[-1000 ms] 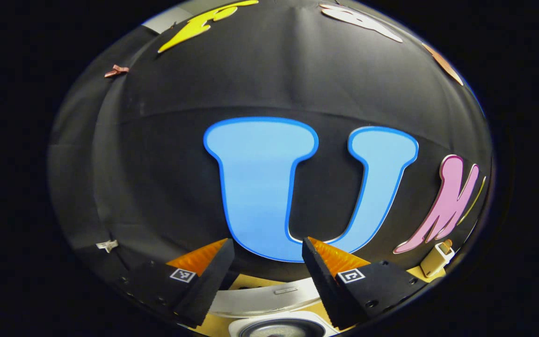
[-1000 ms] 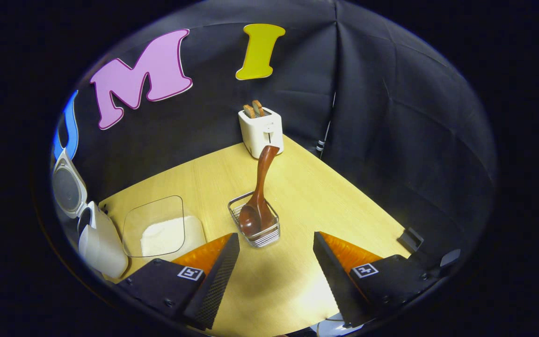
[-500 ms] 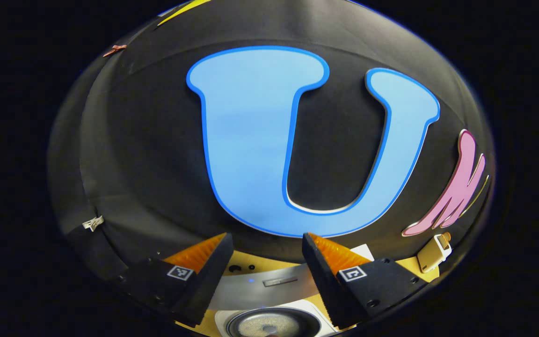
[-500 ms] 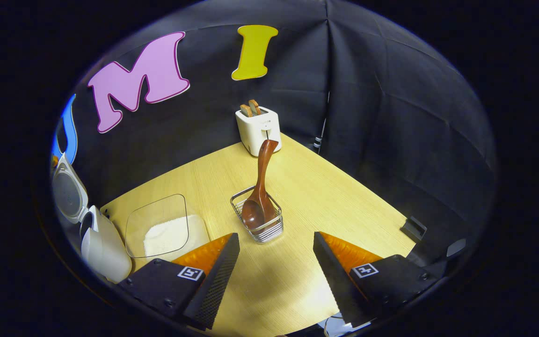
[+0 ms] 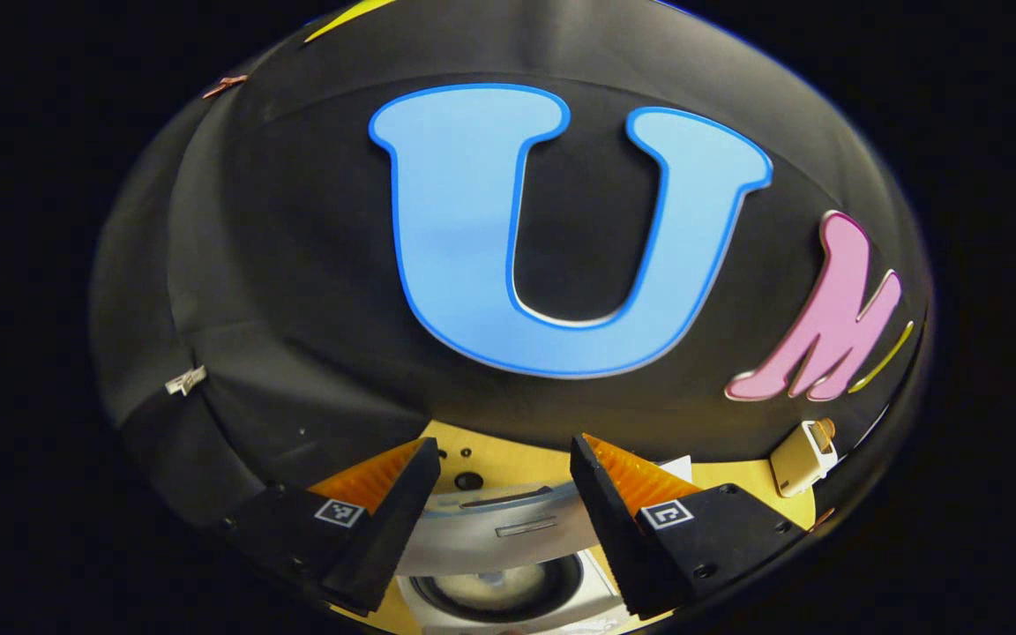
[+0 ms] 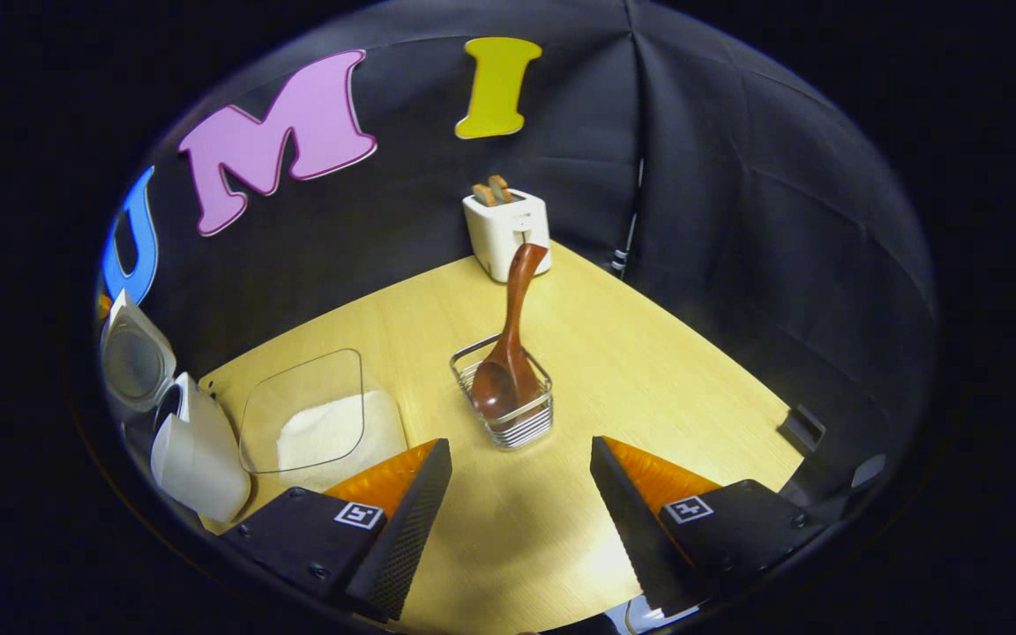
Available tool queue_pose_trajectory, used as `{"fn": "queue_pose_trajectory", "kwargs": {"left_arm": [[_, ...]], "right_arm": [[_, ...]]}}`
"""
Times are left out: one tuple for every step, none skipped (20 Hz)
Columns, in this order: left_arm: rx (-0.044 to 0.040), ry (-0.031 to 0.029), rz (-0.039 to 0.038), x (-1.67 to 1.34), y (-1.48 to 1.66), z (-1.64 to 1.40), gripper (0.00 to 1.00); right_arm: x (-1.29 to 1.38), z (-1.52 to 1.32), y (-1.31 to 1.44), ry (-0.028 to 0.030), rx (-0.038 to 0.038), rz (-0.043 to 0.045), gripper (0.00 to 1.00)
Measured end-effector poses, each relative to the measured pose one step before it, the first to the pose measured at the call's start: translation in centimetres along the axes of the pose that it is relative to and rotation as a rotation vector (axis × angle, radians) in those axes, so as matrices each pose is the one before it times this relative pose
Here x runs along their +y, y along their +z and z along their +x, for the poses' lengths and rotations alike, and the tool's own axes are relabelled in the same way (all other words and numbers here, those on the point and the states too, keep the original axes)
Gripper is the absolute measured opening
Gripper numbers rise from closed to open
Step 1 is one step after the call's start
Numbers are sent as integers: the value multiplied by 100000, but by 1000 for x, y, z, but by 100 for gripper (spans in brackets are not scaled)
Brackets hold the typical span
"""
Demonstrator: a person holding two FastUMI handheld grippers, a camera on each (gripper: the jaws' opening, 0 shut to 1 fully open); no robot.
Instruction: Close the left gripper, press the button to open the rice cooker; take a wooden spoon from the chopstick holder with the right hand, scoop a spoonful of rice and pour it into the rice cooker, then put the wooden spoon back into the chopstick holder.
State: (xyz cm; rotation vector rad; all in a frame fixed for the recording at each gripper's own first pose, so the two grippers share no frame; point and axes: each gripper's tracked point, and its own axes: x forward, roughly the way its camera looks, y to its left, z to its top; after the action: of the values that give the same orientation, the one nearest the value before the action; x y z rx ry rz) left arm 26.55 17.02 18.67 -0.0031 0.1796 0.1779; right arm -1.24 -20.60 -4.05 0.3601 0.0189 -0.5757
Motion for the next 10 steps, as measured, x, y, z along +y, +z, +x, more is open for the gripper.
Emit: {"fn": "queue_pose_trajectory", "kwargs": {"left_arm": [[2186,-714,-1213,-416,-1567,-762,98],[1826,-55,-1257,-270,-1763,-510,98],[2367,833,-1034,-206,-1770,-168,98],[2536,457,84,125,-2133,-225,97],[1711,1011,1155,6,-1791,-234,96],[199,636,1903,-47,-1405,174,96],[525,1238,1579,-189,-1153,233,95],[326,816,1457,-238,-1471,298,95],[1268,1125,498,-135,-1433,253,95],[1038,942,-778,-109,-1239,393,96]], "right_arm": [[649,-209,-669,2944,1423,-927,98],[515,-10,-659,2567,1359,-550,99],[493,75,-509,2533,1440,-373,99],[517,21,-427,2329,1154,-543,99],[354,3,-326,1823,914,-1608,99],[284,11,-120,1063,305,-2671,99],[52,30,158,424,64,-2115,99],[176,-116,217,1039,-539,-1025,99],[182,-83,292,1080,-883,-207,99],[98,-42,24,796,-6,10,99]]}}
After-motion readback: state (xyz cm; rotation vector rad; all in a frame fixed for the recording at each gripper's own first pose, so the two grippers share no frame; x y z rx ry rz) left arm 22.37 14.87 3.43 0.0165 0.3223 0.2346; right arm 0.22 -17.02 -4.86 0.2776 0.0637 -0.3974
